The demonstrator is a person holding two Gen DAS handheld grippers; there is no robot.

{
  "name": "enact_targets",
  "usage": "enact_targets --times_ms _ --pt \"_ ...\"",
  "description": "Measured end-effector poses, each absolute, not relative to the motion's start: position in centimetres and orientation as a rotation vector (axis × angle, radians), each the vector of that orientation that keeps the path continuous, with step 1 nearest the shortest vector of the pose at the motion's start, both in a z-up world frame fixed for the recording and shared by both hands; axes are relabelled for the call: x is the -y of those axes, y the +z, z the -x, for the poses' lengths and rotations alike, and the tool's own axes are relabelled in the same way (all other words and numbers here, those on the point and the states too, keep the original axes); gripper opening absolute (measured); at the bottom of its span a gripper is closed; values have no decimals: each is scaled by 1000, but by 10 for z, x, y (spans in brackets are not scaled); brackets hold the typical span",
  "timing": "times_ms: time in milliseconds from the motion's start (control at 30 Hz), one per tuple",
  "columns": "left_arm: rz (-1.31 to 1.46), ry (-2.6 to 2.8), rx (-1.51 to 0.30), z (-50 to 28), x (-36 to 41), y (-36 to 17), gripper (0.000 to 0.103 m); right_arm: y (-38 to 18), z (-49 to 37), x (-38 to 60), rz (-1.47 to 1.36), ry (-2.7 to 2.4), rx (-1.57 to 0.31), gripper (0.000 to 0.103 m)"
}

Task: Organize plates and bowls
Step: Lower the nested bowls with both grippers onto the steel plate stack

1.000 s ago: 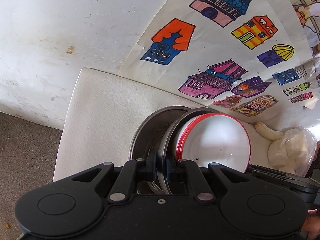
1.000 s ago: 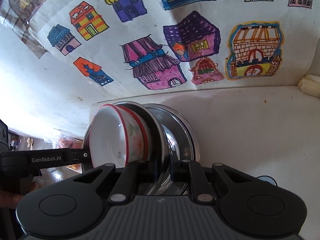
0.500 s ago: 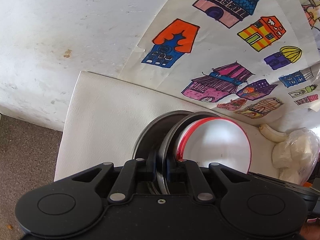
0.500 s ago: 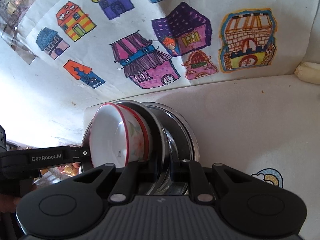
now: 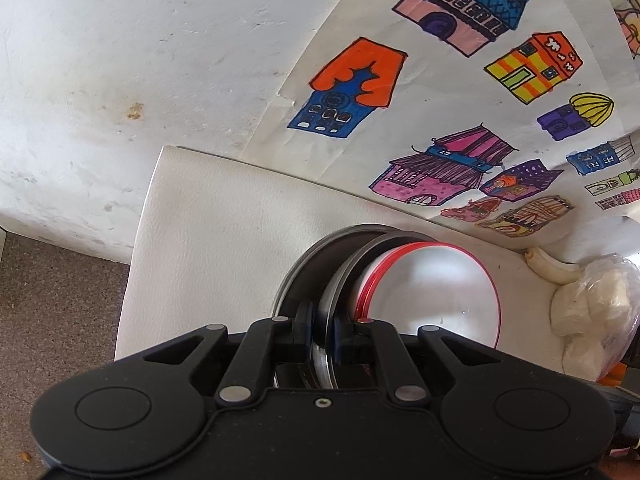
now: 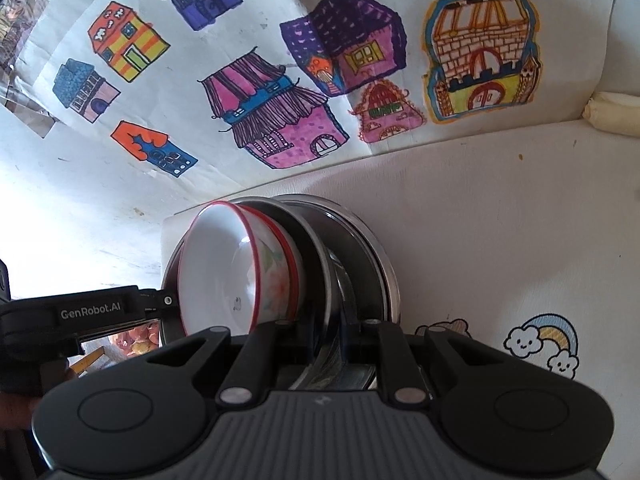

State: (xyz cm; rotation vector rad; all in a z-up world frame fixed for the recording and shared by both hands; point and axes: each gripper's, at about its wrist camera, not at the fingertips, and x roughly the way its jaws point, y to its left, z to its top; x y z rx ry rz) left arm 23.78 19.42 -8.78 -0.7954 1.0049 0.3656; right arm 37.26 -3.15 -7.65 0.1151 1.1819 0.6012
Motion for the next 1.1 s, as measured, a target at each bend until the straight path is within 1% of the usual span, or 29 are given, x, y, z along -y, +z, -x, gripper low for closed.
enact_targets --times_ms 1100 --pt "794 372 -1028 -243 -195 -90 9 -79 -371 30 -142 559 -1185 16"
